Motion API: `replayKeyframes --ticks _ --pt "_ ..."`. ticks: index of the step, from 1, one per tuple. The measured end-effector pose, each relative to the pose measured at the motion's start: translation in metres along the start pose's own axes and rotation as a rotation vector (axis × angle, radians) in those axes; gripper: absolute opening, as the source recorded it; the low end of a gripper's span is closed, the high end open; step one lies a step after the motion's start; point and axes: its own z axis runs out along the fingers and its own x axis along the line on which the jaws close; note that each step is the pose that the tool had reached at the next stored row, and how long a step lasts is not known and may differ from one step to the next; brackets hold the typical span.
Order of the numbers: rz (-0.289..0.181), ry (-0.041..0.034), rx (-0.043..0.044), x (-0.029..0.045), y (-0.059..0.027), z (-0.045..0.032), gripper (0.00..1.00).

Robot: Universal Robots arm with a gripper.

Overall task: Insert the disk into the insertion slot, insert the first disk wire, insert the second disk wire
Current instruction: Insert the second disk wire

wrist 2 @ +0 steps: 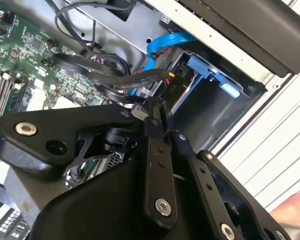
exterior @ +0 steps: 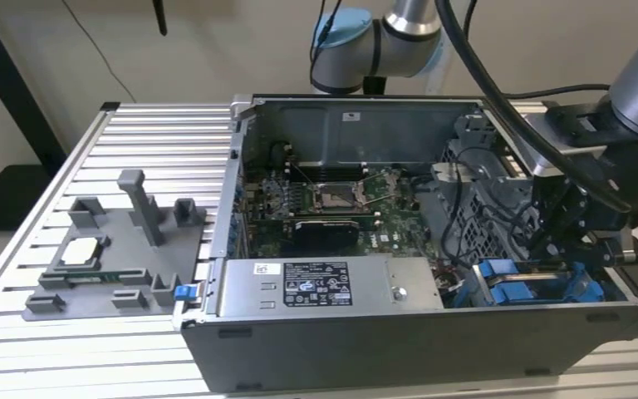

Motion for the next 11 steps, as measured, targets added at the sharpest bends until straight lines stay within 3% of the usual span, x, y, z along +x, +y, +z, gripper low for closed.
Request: replayKeyframes --ticks 5,11 --pt "0.0 0.0376 0.0004 -0.0003 0.0 0.0001 0.0" --pt "0.001 0.0384 0.0005 -0.0036 0.0002 0.0005 0.0"
